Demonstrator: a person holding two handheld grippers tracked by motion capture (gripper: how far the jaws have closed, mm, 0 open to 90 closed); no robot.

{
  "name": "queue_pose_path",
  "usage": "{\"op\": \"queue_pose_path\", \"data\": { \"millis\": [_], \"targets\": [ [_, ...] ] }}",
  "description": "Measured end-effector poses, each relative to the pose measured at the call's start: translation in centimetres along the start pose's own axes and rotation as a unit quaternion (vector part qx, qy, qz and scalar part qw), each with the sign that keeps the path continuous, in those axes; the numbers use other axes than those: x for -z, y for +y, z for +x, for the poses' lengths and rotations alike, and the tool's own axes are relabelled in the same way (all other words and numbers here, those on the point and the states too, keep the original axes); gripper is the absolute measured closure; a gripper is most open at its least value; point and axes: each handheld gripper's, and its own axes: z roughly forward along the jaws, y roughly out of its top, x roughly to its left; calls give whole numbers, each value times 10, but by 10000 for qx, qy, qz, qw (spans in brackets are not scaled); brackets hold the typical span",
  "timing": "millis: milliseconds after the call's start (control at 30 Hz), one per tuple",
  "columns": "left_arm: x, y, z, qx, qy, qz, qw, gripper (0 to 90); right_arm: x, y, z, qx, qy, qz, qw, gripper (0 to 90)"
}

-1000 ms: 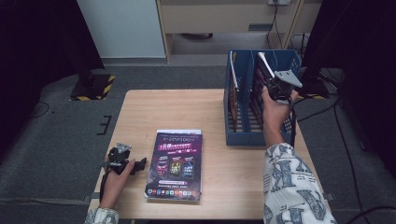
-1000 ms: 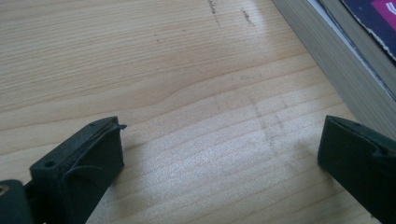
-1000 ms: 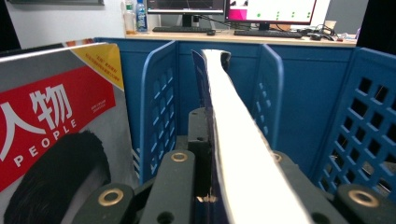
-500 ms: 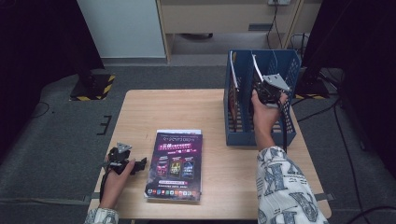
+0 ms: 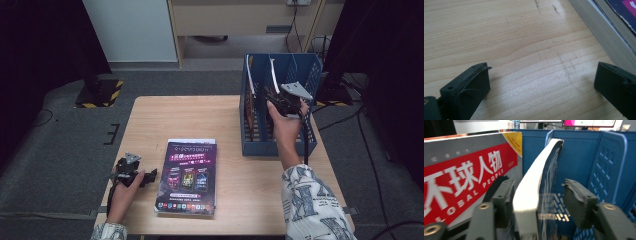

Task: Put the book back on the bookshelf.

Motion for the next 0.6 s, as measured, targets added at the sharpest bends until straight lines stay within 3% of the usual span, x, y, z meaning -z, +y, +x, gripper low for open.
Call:
{"op": "queue_pose_path", "data": {
  "millis": [600],
  "targets": [
    [0, 0, 0, 6, -2, 5, 10000, 0, 18, -14, -8, -283, 339, 394, 9982, 201]
  ]
}}
